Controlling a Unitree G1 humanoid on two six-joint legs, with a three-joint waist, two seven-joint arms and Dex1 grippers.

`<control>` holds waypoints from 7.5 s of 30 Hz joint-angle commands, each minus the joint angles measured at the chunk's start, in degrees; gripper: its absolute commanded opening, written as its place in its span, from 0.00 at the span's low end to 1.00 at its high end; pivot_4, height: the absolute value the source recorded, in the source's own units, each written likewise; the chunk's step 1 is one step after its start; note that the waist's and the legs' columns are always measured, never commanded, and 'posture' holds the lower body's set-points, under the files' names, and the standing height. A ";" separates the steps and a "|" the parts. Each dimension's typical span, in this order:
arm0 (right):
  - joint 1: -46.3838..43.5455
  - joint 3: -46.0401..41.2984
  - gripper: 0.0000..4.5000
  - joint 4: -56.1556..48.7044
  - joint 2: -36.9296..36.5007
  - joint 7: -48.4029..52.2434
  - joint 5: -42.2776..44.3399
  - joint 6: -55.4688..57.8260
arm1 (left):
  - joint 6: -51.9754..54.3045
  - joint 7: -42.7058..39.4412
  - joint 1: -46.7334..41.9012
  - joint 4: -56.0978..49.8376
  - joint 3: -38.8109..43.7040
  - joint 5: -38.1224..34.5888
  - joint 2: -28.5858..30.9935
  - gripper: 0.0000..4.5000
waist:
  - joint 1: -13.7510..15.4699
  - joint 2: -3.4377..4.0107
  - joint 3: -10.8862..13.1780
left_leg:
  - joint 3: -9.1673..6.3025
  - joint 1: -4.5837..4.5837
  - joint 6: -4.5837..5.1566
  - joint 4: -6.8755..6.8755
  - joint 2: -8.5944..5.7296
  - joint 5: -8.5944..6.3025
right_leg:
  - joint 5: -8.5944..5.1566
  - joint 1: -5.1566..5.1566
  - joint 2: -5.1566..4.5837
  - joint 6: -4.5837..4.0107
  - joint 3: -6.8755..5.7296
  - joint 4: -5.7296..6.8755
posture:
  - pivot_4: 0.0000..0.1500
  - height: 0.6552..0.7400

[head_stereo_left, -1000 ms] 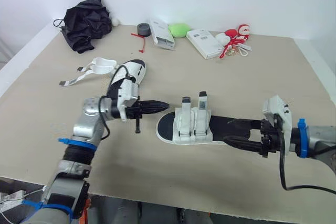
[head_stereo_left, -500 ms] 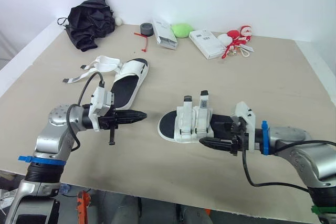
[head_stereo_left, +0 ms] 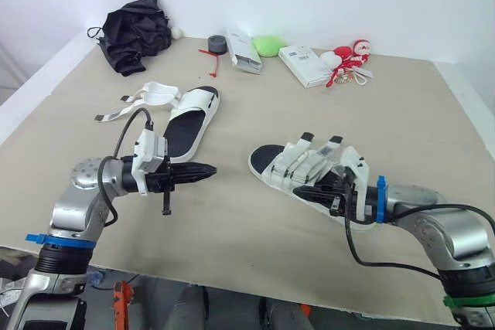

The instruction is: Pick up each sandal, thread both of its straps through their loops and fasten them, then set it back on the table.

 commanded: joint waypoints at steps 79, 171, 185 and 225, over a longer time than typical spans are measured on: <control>-2.96 1.55 0.99 -24.61 13.50 -21.48 2.98 -3.30 | -4.31 43.68 -44.05 69.96 3.77 22.92 -17.70 0.25 | -0.03 0.13 0.07 | -0.10 0.13 0.13 -0.18 -0.06 1.14 | 0.71 -0.16 0.22 0.21 0.14 0.50 | 1.00 0.91; -15.93 19.96 0.00 22.37 5.97 18.91 -16.82 -8.11 | 4.81 -11.94 -12.13 13.74 -12.50 12.16 -3.57 0.88 | -1.77 0.06 -0.37 | -0.04 0.78 0.37 -0.25 0.50 1.45 | 1.22 0.07 0.78 -0.31 0.38 0.52 | 1.00 0.91; -17.36 20.44 0.00 23.98 7.38 21.20 -17.79 -8.92 | 54.69 9.13 -15.31 18.01 14.42 -15.96 0.97 1.00 | -1.58 -0.24 -0.45 | -0.11 0.92 0.31 -0.31 0.99 1.41 | 1.01 0.03 1.25 -0.95 0.24 0.55 | 1.00 0.91; -13.45 19.60 0.00 17.35 9.34 17.53 -17.29 -6.12 | 24.50 47.84 -44.77 73.39 31.74 -8.44 -21.31 0.02 | -2.27 -0.45 -0.51 | -0.02 1.00 -0.34 -0.67 1.17 1.24 | 1.12 -0.11 1.63 -0.66 0.53 0.53 | 1.00 0.91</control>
